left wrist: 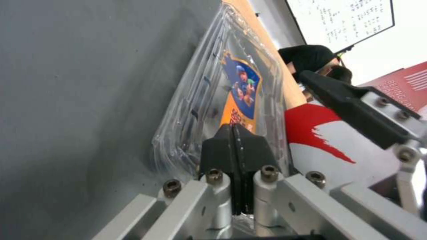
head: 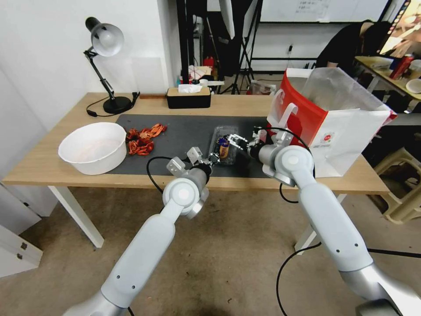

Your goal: Close the takeout container lid, then place the container into the takeout bag.

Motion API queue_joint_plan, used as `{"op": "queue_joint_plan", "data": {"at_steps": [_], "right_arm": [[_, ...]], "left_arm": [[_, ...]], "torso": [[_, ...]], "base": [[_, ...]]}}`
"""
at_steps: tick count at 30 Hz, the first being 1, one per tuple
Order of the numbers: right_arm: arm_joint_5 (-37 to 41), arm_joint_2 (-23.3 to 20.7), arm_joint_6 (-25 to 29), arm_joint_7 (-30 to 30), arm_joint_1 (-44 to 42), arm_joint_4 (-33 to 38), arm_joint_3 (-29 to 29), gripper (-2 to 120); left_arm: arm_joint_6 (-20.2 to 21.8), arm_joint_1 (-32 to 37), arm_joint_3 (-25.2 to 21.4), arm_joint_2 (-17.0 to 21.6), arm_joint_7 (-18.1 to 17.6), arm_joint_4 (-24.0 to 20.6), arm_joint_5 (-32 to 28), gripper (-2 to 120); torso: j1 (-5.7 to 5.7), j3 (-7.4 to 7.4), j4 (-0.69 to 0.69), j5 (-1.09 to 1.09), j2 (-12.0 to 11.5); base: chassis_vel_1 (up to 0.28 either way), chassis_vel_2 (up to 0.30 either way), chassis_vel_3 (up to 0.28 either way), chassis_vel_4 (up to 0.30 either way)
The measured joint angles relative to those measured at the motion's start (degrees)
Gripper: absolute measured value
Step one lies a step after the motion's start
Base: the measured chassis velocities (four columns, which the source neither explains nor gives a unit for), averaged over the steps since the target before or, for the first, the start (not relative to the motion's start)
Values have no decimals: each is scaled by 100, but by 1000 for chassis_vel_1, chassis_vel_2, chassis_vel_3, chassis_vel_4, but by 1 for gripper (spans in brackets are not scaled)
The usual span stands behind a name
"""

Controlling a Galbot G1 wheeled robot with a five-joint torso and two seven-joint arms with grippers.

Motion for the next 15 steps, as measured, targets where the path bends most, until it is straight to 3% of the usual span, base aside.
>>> {"op": "queue_joint_plan", "data": {"at_steps": [9,15], "right_arm": [[264,64,-212,497,246,-265,-144,99],[442,103,-252,648,310,-375,-152,80]], "left_arm": [[-15,0,-13,-5,-13,0,3,0],[-20,-14,-17,-12,-32,-8,1,0]], "torso": [[0,0,0,0,0],[-1,-2,-2,-1,0]], "base": [[0,0,0,0],[0,0,0,0]]}}
